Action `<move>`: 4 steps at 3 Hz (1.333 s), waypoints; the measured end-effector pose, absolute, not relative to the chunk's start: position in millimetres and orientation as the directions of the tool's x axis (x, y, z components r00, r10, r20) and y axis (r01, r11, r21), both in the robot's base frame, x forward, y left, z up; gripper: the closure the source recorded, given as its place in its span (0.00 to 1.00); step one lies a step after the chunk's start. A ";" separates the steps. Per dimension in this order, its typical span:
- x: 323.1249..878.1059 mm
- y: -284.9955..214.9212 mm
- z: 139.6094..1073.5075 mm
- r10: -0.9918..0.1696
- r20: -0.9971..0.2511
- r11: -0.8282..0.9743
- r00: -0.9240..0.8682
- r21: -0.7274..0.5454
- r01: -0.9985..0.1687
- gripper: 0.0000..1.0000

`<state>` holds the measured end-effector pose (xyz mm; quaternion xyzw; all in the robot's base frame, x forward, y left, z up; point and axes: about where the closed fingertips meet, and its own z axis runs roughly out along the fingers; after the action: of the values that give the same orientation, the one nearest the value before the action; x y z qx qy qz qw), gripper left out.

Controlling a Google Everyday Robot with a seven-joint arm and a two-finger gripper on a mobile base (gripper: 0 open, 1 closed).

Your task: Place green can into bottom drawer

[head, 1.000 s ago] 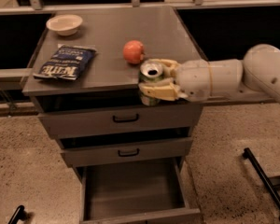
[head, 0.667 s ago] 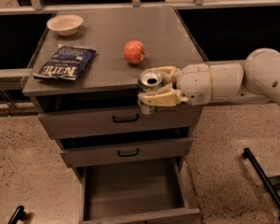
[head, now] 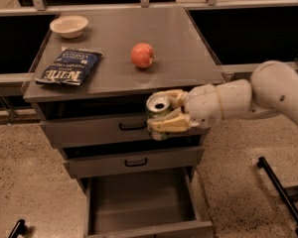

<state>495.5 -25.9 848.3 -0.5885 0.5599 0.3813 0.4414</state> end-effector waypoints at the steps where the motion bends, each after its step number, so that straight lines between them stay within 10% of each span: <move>1: 484.8 -18.7 835.6 -0.331 -0.941 -0.011 0.067 -0.068 -0.998 1.00; 4: 467.7 7.6 651.8 -0.322 -0.945 0.080 -0.056 0.031 -0.996 1.00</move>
Offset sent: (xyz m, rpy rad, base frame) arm -0.0030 0.0269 -0.1047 0.0341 0.1408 -0.0319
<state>467.7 7.6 651.8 -0.5452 0.6043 0.4032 0.4183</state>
